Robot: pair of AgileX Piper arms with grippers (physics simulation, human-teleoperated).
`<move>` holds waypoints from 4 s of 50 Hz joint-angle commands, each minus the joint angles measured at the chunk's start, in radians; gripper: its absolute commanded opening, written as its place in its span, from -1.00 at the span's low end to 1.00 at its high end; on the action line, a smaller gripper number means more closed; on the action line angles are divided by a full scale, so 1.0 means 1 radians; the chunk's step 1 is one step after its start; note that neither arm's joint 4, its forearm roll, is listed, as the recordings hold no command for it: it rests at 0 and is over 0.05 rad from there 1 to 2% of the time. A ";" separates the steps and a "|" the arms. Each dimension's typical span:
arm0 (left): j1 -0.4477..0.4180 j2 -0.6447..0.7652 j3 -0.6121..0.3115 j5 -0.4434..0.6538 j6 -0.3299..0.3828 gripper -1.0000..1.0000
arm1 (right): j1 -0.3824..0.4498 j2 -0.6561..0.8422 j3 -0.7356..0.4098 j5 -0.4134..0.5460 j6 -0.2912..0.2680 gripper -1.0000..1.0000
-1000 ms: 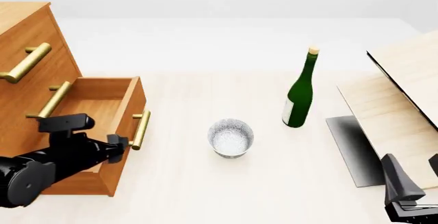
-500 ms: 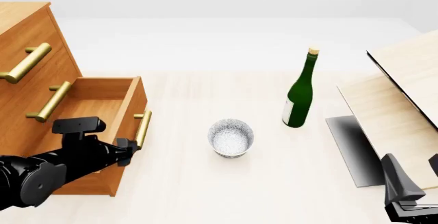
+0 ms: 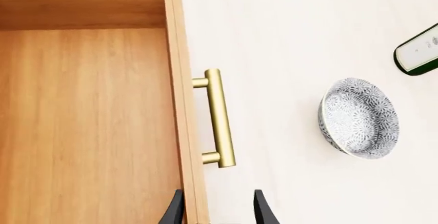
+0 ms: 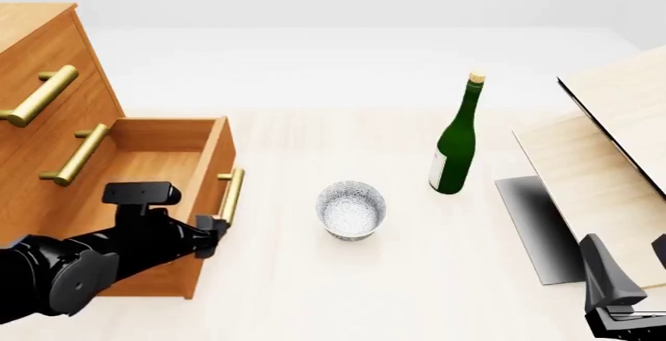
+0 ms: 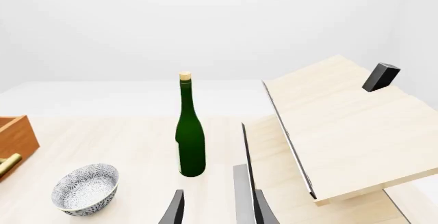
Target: Put the bowl in the bottom drawer of the cabinet and close it.
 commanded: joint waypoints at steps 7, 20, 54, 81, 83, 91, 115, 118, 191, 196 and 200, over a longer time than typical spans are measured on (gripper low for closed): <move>-0.092 -0.063 -0.002 0.028 -0.030 1.00 | -0.002 -0.010 0.000 0.005 -0.003 1.00; -0.136 -0.121 -0.005 0.048 -0.032 1.00 | -0.002 -0.010 0.000 0.005 -0.003 1.00; -0.085 -0.391 -0.006 0.230 0.066 1.00 | -0.002 -0.010 0.000 0.005 -0.003 1.00; -0.074 -0.621 -0.036 0.372 0.123 1.00 | -0.002 -0.011 0.000 0.006 -0.003 1.00; -0.076 -0.637 -0.043 0.380 0.129 1.00 | -0.002 -0.010 0.000 0.005 -0.003 1.00; -0.096 -0.674 -0.073 0.402 0.146 1.00 | -0.001 -0.010 0.000 0.005 -0.003 1.00; -0.132 -0.650 -0.215 0.388 0.129 1.00 | -0.002 -0.010 0.000 0.005 -0.003 1.00; -0.142 -0.632 -0.233 0.374 0.123 1.00 | -0.002 -0.010 0.000 0.005 -0.003 1.00; -0.179 -0.041 -0.378 0.062 -0.022 1.00 | -0.002 -0.010 0.000 0.005 -0.003 1.00; -0.207 -0.024 -0.370 0.043 0.008 1.00 | -0.002 -0.010 0.000 0.005 -0.003 1.00; -0.214 -0.027 -0.365 0.049 0.027 1.00 | -0.002 -0.010 0.000 0.005 -0.003 1.00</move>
